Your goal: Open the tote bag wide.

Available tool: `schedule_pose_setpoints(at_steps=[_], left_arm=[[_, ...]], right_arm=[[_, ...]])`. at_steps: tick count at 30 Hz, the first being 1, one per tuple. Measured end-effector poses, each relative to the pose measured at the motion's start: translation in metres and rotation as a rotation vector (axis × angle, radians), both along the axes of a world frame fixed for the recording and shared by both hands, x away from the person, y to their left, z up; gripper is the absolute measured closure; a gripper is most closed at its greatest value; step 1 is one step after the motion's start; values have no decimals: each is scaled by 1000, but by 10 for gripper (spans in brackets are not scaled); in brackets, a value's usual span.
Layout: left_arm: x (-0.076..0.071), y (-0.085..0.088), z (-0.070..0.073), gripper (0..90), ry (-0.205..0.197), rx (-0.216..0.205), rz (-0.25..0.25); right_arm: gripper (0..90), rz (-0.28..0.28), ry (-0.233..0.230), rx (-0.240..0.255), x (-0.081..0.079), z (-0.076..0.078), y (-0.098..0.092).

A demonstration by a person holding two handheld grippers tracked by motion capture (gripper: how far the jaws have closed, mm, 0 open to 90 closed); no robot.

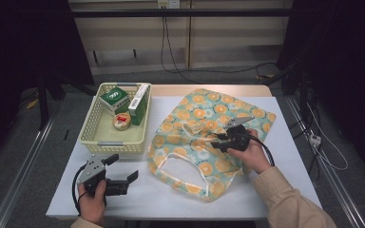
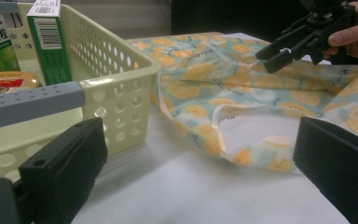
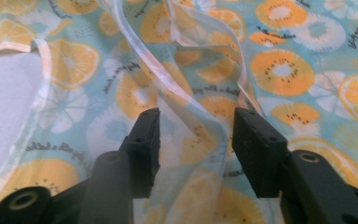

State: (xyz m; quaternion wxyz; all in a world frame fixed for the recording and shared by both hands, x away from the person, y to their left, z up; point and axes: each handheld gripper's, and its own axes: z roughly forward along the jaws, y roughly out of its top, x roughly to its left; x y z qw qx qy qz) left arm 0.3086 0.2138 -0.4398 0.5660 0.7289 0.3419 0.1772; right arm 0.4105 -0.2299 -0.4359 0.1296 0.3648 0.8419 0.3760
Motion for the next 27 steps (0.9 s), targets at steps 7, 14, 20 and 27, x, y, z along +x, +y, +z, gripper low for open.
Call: schedule_pose_setpoints(at_steps=[7, 14, 20, 27], left_arm=[[0, 0, 0, 24, -1, -2, 1], [0, 0, 0, 24, 0, -1, -4], [1, 1, -1, 24, 5, -2, -2], [1, 1, -1, 24, 7, -2, -4]], right_arm=[[466, 37, -48, -24, -5, 12, 18], [459, 87, -54, -46, -5, 10, 44], [477, 99, -18, -80, 4, -7, 50], [510, 79, 1, -63, 12, -21, 49]])
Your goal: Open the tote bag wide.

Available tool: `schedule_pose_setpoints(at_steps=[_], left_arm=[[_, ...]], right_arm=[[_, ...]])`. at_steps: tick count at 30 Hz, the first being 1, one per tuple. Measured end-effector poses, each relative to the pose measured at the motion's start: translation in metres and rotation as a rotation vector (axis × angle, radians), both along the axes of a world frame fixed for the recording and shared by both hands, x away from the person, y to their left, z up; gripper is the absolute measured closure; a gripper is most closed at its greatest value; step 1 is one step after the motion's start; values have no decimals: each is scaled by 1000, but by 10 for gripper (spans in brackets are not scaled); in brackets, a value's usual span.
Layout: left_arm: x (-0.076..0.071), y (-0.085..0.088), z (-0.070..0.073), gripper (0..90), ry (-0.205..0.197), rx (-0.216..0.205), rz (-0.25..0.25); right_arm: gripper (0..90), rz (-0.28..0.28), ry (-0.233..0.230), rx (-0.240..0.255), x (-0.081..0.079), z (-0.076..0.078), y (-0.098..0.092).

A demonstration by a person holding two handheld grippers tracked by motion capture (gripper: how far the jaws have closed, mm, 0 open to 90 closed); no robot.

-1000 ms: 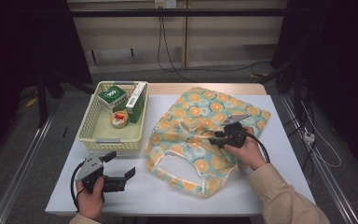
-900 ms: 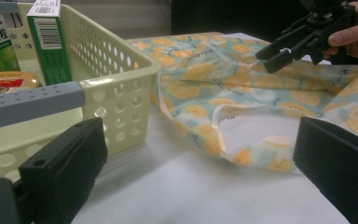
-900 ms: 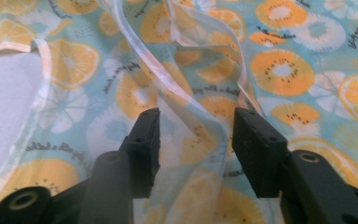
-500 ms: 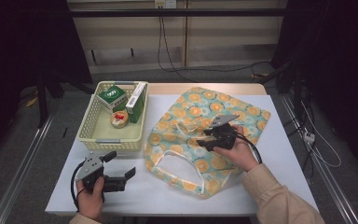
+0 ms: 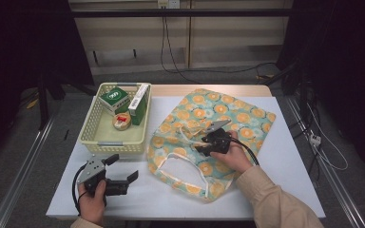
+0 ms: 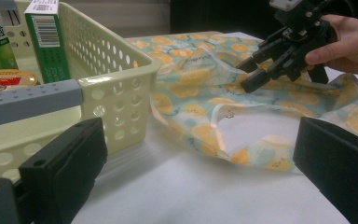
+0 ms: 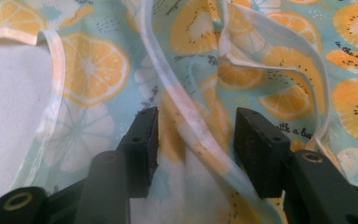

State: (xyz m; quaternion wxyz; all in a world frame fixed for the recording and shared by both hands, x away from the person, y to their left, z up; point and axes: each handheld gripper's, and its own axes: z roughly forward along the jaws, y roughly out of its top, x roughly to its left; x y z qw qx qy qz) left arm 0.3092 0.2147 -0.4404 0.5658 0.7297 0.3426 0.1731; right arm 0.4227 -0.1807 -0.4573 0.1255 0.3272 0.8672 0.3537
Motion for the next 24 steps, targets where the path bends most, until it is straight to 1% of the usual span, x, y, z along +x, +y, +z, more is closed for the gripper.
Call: schedule_pose_setpoints(at_steps=[2, 5, 6, 7, 8, 12, 16, 18, 22, 24], left_arm=[[0, 0, 0, 24, 1, 2, -1], [0, 0, 0, 24, 0, 2, -1], [0, 0, 0, 24, 0, 0, 0], [0, 0, 0, 24, 1, 1, -1], [0, 0, 0, 24, 1, 2, -2], [0, 0, 0, 24, 1, -1, -2], [0, 0, 0, 24, 1, -1, -1], [0, 0, 0, 24, 1, -1, -1], [0, 0, 0, 24, -1, 0, -2], [0, 1, 1, 24, -2, -2, -2]], right_arm=[[525, -16, -7, 7, 2, -1, -1], [592, -26, -17, 12, 5, -2, -5], [627, -32, -19, 19, 7, -3, -7], [683, -40, -19, 23, 8, -3, -8], [734, -41, -24, 18, 9, -3, -10], [836, -56, -27, 14, 10, -3, -11], [881, -64, -6, 35, 13, -3, -15], [891, -67, 4, 35, 12, -2, -16], [895, -40, 53, 39, 7, 2, -17], [895, -23, 69, 66, 0, 5, -17]])
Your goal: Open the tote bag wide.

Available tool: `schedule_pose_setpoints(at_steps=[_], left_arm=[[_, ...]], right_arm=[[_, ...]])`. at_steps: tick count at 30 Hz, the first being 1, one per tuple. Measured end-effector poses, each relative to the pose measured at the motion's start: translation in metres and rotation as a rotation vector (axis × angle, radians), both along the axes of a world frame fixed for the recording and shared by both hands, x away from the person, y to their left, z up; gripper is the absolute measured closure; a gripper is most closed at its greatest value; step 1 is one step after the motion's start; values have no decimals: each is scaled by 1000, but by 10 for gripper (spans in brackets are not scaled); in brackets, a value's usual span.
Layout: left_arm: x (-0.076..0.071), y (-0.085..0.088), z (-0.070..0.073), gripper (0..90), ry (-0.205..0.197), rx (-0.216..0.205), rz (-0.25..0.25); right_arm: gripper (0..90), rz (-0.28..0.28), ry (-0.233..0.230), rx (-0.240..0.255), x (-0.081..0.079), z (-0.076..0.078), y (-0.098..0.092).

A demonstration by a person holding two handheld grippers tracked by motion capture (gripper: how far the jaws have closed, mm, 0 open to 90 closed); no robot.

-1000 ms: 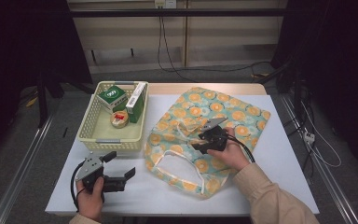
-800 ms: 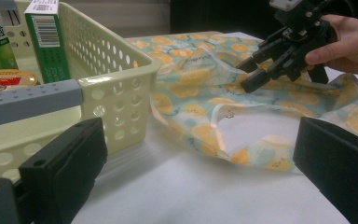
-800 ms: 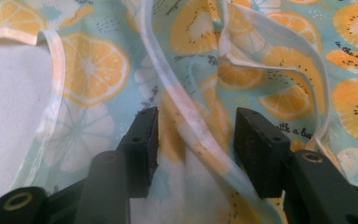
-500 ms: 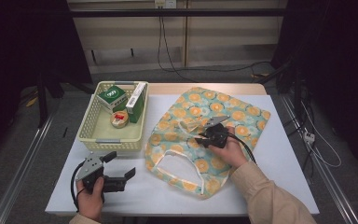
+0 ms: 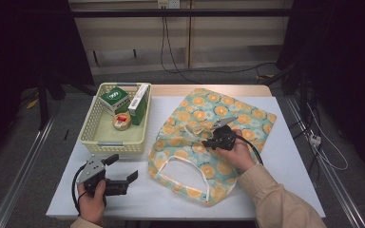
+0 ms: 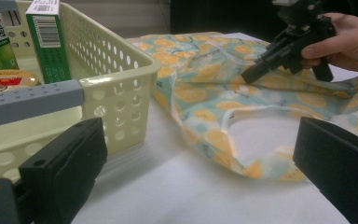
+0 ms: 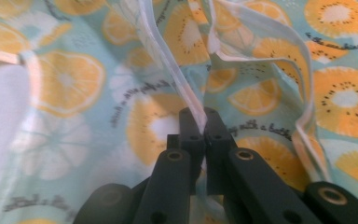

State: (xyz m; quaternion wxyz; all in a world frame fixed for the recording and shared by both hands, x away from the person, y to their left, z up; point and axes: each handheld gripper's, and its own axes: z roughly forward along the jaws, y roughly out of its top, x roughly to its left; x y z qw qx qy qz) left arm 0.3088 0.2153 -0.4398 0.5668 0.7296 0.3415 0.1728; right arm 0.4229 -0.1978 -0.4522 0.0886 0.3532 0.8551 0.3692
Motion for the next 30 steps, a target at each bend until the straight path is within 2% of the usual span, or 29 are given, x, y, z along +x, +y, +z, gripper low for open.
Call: schedule_pose_setpoints(at_steps=[2, 4, 7, 10, 13, 15, 17, 22, 26, 30], left_arm=[[0, 0, 0, 24, -1, 0, 1], [0, -1, 0, 24, -1, -1, 2], [-1, -1, 1, 24, -3, 5, 0], [-1, -2, 1, 24, -6, 4, -2], [-1, -1, 1, 25, -4, 2, -2], [0, -1, 1, 25, -4, 1, -1], [0, 0, 1, 24, -4, -1, -2], [0, 0, 0, 24, -1, 0, -2], [1, 0, 0, 24, -1, 0, -3], [0, -1, 0, 24, 1, -1, -4]], right_arm=[[895, 22, 9, 7, -9, 5, 2], [895, 47, 26, 42, -18, 10, 4], [894, 75, 22, 73, -25, 18, 5], [894, 64, -2, 74, -22, 26, 2], [893, 28, -20, 67, -10, 28, -6], [893, -2, -10, 69, 0, 26, -11], [894, -25, -7, 39, 9, 22, -14], [892, -87, -21, 41, 24, 9, -19], [877, -86, 15, 44, 26, -1, -16], [777, -62, 5, 40, 23, -7, -14]])
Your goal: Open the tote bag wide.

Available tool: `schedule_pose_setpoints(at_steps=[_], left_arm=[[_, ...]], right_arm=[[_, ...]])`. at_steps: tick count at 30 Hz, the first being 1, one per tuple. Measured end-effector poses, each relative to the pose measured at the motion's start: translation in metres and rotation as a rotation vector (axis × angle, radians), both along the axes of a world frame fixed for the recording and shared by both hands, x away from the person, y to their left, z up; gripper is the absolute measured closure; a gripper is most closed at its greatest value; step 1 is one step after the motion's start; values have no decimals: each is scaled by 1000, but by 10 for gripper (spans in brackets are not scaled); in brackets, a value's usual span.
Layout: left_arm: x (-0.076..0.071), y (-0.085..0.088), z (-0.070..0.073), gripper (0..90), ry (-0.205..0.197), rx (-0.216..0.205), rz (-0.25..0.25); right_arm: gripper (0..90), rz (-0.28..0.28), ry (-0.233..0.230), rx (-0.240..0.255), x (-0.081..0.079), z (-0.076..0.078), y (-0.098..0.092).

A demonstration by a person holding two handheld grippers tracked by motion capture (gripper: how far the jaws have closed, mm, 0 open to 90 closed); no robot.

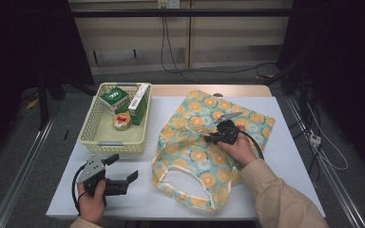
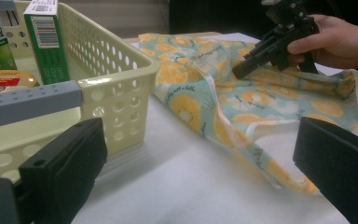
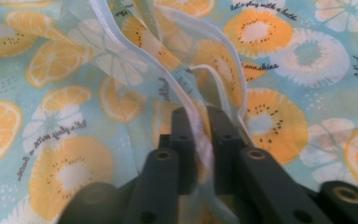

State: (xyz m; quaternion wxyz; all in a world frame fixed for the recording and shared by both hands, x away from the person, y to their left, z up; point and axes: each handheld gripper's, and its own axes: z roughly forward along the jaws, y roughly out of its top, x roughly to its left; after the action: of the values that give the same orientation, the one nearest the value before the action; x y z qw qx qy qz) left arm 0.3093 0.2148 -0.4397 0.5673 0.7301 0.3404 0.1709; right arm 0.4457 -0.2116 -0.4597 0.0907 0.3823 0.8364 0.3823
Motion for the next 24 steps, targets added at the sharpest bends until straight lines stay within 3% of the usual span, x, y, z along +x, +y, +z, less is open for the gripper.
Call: schedule_pose_setpoints(at_steps=[8, 14, 17, 24], left_arm=[[0, -1, 0, 24, 1, -1, 0], [0, -1, 0, 24, 3, 1, -2], [0, -2, 0, 24, 2, 0, -4], [-1, -2, 0, 24, 1, 1, -4]], right_arm=[[516, 71, -5, 11, -10, 0, 5], [377, 146, -53, -87, -21, 1, 17], [420, 144, -60, -95, -21, 1, 17], [616, 130, -53, -94, -17, 2, 10]])
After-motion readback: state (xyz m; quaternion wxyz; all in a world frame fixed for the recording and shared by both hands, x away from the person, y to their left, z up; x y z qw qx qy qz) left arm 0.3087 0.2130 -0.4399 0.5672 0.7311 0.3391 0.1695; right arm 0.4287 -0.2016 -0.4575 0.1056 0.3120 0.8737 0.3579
